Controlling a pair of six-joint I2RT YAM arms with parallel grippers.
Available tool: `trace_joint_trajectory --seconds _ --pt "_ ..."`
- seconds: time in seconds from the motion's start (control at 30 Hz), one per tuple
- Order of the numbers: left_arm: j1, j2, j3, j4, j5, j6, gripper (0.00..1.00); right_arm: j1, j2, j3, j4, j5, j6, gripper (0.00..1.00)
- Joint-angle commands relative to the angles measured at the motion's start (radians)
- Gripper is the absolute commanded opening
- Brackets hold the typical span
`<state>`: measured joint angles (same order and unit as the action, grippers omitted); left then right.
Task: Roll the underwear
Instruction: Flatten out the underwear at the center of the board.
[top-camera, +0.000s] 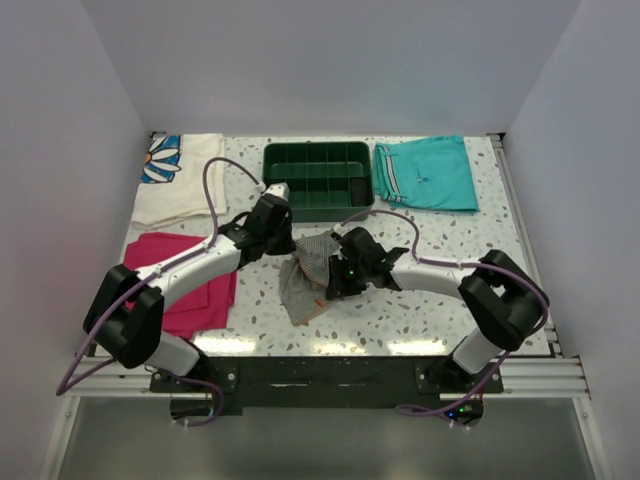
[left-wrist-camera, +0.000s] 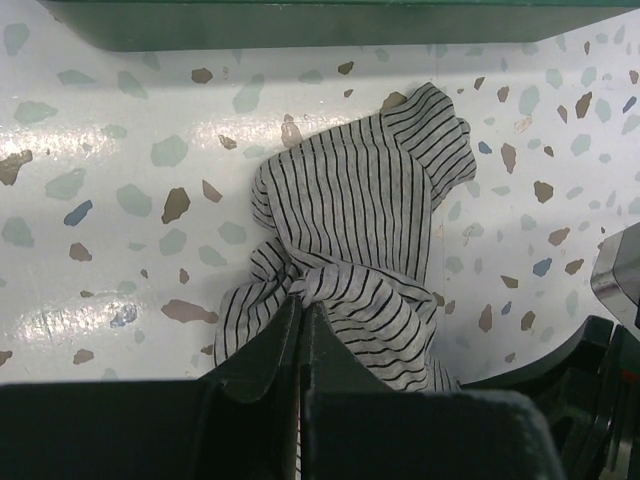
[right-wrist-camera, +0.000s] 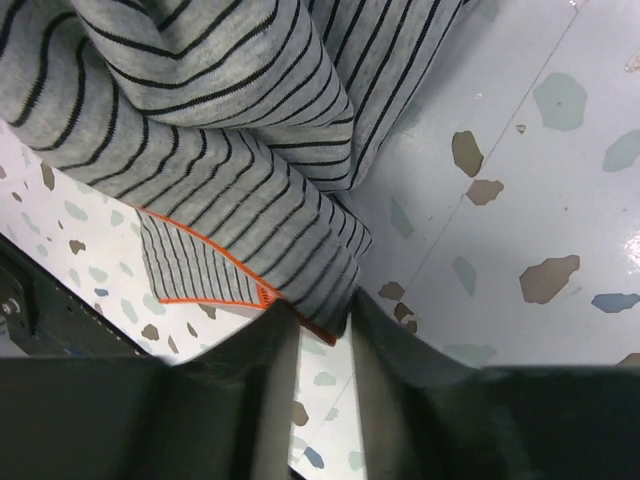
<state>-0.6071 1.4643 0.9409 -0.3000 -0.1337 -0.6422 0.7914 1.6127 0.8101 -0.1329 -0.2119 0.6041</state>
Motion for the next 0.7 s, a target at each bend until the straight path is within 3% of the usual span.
trace_joint_trajectory --seconds 0.0,0.03,0.23,0.5,0.67 --pt "0.007 -0.030 0.004 0.053 0.025 0.022 0.00 0.005 -0.056 0.003 0.012 0.020 0.002 0.11" --pt "0.007 -0.033 -0.001 0.056 0.032 0.021 0.00 0.003 -0.069 0.000 0.010 0.026 0.003 0.00" --pt "0.009 -0.076 -0.021 0.052 0.052 0.032 0.00 0.005 -0.117 0.023 -0.088 0.092 -0.029 0.00" --pt "-0.028 -0.297 -0.033 0.019 0.057 0.061 0.00 0.003 -0.374 0.116 -0.335 0.282 -0.145 0.00" --pt "-0.140 -0.354 0.031 -0.069 0.005 0.046 0.00 0.005 -0.477 0.213 -0.411 0.223 -0.242 0.00"
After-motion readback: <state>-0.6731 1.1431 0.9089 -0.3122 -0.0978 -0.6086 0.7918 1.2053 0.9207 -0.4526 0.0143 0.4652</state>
